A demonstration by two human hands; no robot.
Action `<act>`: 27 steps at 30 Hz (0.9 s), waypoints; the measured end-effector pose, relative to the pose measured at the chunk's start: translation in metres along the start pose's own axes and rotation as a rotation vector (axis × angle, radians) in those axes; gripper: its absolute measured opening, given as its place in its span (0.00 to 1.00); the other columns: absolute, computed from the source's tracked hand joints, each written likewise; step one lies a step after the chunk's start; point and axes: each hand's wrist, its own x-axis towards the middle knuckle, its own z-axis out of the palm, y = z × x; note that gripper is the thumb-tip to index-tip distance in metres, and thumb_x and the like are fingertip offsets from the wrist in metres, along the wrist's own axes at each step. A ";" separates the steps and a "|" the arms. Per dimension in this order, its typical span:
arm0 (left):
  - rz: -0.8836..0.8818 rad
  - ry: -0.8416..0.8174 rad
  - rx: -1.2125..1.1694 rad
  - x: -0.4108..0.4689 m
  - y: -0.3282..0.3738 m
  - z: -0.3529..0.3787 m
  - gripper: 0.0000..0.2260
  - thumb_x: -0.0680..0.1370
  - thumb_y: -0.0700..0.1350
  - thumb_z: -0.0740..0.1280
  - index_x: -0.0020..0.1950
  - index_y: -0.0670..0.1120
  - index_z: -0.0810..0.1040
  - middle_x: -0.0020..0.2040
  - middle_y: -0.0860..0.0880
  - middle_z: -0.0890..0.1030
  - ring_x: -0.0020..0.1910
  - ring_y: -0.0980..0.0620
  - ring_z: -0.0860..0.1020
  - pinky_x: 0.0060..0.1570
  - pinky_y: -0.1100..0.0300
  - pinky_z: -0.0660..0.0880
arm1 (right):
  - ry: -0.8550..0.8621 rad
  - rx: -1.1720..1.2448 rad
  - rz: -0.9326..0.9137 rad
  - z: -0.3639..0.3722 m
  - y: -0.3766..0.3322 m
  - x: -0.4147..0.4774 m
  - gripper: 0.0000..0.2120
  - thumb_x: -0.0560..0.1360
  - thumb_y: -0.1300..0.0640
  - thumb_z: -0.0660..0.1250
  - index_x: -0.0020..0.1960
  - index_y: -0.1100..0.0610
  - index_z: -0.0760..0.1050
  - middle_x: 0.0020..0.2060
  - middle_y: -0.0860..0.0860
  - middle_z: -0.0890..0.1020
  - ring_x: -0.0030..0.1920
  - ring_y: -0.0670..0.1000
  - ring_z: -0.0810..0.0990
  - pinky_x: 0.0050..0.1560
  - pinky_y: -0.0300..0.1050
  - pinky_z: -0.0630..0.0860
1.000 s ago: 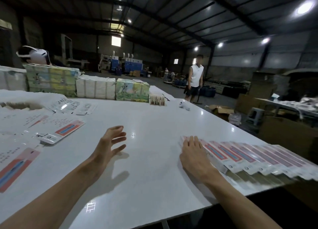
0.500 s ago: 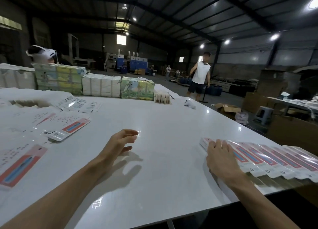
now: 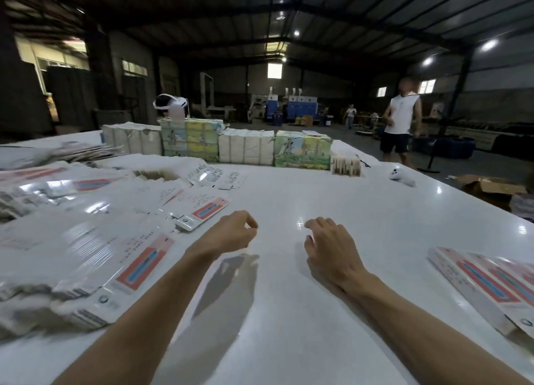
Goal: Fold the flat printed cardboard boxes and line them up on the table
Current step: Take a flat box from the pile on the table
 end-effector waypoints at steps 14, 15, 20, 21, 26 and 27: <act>-0.663 0.177 0.698 -0.049 -0.060 -0.075 0.38 0.71 0.56 0.81 0.73 0.43 0.70 0.68 0.40 0.73 0.69 0.40 0.71 0.60 0.46 0.74 | -0.001 0.208 -0.103 0.011 0.007 -0.002 0.13 0.81 0.60 0.65 0.65 0.56 0.79 0.62 0.49 0.81 0.64 0.52 0.77 0.62 0.47 0.72; -0.675 0.200 0.690 -0.049 -0.059 -0.077 0.36 0.71 0.53 0.82 0.73 0.42 0.70 0.68 0.40 0.74 0.69 0.40 0.73 0.60 0.47 0.74 | 0.004 0.223 -0.105 0.011 0.008 -0.002 0.13 0.81 0.60 0.65 0.65 0.56 0.79 0.62 0.48 0.81 0.64 0.52 0.77 0.62 0.47 0.72; -0.735 0.239 0.718 -0.049 -0.057 -0.080 0.43 0.69 0.57 0.83 0.74 0.41 0.66 0.70 0.40 0.72 0.70 0.42 0.71 0.65 0.50 0.73 | 0.000 0.282 -0.101 0.010 0.010 -0.006 0.11 0.81 0.59 0.67 0.63 0.55 0.80 0.61 0.46 0.81 0.63 0.52 0.77 0.58 0.46 0.73; -0.739 0.236 0.731 -0.050 -0.057 -0.082 0.43 0.69 0.58 0.83 0.74 0.41 0.66 0.70 0.40 0.72 0.70 0.42 0.71 0.65 0.50 0.73 | -0.003 0.296 -0.101 0.010 0.010 -0.007 0.11 0.81 0.59 0.67 0.63 0.55 0.80 0.60 0.46 0.81 0.63 0.51 0.77 0.58 0.46 0.73; -0.757 0.210 0.727 -0.056 -0.055 -0.094 0.47 0.66 0.63 0.83 0.74 0.41 0.66 0.70 0.41 0.74 0.70 0.42 0.72 0.66 0.49 0.71 | -0.010 0.348 -0.096 0.008 0.010 -0.009 0.11 0.81 0.58 0.66 0.63 0.53 0.79 0.61 0.44 0.79 0.65 0.48 0.75 0.55 0.45 0.72; -0.740 0.206 0.731 -0.057 -0.055 -0.096 0.47 0.66 0.63 0.83 0.74 0.41 0.66 0.69 0.40 0.74 0.69 0.41 0.73 0.67 0.49 0.71 | -0.010 0.352 -0.097 0.008 0.010 -0.010 0.11 0.81 0.58 0.66 0.63 0.53 0.79 0.61 0.44 0.79 0.65 0.48 0.74 0.54 0.45 0.72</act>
